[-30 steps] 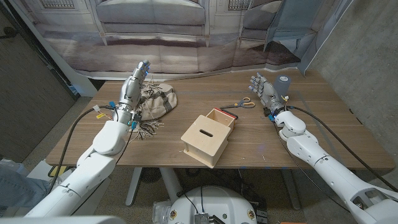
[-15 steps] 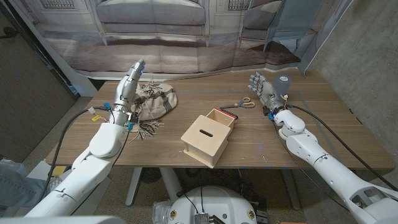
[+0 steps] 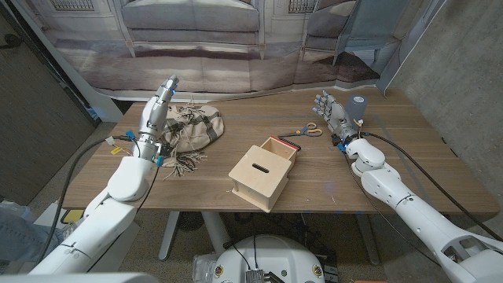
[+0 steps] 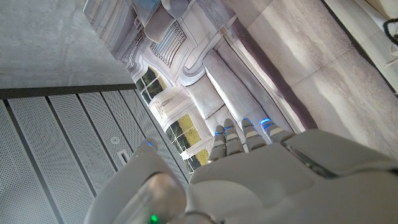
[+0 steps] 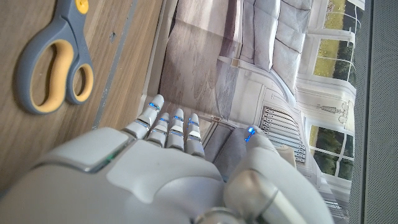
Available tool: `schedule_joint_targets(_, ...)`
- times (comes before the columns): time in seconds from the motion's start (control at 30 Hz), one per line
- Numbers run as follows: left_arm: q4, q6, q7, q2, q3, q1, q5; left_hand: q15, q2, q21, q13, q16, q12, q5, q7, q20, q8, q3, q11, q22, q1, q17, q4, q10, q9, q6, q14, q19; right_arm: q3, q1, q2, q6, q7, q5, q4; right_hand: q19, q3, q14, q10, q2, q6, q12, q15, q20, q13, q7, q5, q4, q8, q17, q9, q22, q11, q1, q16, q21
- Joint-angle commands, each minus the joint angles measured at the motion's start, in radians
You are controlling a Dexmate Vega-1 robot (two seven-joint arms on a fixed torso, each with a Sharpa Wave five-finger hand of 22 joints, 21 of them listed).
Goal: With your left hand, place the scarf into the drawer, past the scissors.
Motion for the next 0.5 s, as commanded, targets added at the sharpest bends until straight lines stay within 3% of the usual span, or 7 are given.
schedule_joint_targets(0.03,-0.039,0.033,0.008,0.01,-0.052,0.047,0.02,-0.002,-0.002,-0.004,0.004,-0.003,0.002,0.004,0.007,-0.003,0.001,-0.005,-0.003,0.002,0.013,0.003,-0.001,0.01,0.002,0.008,0.007,0.004,-0.002,-0.003,-0.003,-0.002,-0.001,-0.003,-0.005,0.007,0.003,0.012,0.008,0.013,0.011,-0.002,0.0,-0.004,0.002,-0.004,-0.002,-0.005,-0.003,0.003,0.003,0.005,-0.002,0.002,-0.001,-0.002)
schedule_joint_targets(0.5,-0.098,0.065,0.027,-0.007,-0.121,0.112,0.062,-0.002,-0.001,-0.005,0.004,-0.004,0.0,0.006,0.005,0.0,-0.001,-0.008,-0.006,0.002,0.016,0.003,-0.002,0.013,0.003,0.012,0.01,0.006,-0.003,-0.003,-0.013,-0.014,0.0,-0.005,-0.017,0.009,0.002,0.013,0.009,0.013,0.011,-0.003,0.001,-0.004,0.002,-0.003,-0.003,-0.006,-0.004,0.003,0.003,0.005,-0.001,0.001,-0.001,-0.007)
